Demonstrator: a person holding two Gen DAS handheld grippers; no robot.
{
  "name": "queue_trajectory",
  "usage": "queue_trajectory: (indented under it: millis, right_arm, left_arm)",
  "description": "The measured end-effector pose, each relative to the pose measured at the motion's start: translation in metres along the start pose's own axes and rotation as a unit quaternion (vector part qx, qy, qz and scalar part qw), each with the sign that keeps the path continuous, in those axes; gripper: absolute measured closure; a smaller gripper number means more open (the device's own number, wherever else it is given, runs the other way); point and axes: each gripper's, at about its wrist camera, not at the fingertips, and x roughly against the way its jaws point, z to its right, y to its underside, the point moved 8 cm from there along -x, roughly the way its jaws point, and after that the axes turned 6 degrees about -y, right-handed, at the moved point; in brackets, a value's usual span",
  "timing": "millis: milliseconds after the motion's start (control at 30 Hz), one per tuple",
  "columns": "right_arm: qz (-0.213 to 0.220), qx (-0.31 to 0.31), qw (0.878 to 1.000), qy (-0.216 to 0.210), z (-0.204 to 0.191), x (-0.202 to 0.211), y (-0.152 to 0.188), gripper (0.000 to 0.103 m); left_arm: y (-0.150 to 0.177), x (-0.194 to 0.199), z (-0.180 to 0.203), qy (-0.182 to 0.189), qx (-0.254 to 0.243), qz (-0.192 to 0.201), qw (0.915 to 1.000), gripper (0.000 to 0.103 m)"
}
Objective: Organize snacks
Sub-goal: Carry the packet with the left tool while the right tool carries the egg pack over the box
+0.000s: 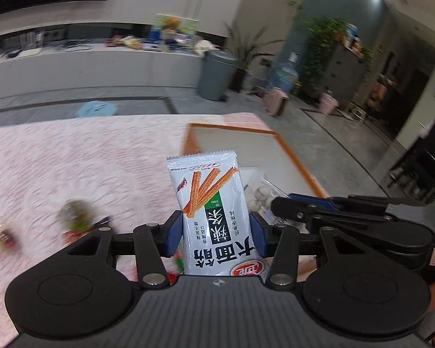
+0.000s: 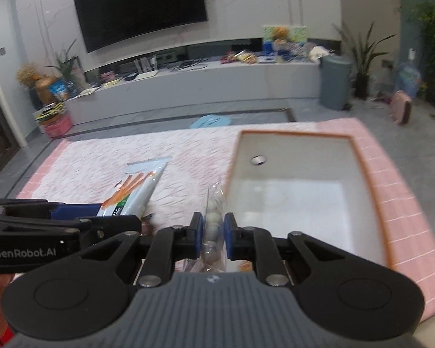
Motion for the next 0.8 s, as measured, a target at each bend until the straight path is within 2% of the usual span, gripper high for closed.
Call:
queue_trajectory:
  millis: [233, 367, 600, 800]
  right_arm:
    - [0.003, -0.004, 0.999, 0.046, 0.06, 0.011, -0.009, 0.09]
    - [-0.011, -0.007, 0.998, 0.066, 0.091, 0.004, -0.005, 0.09]
    - [-0.038, -0.013, 0.997, 0.073, 0.129, -0.024, 0.004, 0.09]
    - [-0.063, 0.014, 0.995, 0.071, 0.14, -0.044, 0.011, 0.09]
  left_arm:
    - [-0.016, -0.041, 0.057, 0.028, -0.042, -0.015, 0.9986, 0.048]
    - [-0.017, -0.07, 0.075, 0.025, -0.068, -0.034, 0.9968, 0.048]
    - [-0.003, -0.118, 0.082, 0.01, -0.118, -0.091, 0.9888, 0.048]
    - [0.007, -0.14, 0.088, -0.009, -0.159, -0.114, 0.9806, 0.048]
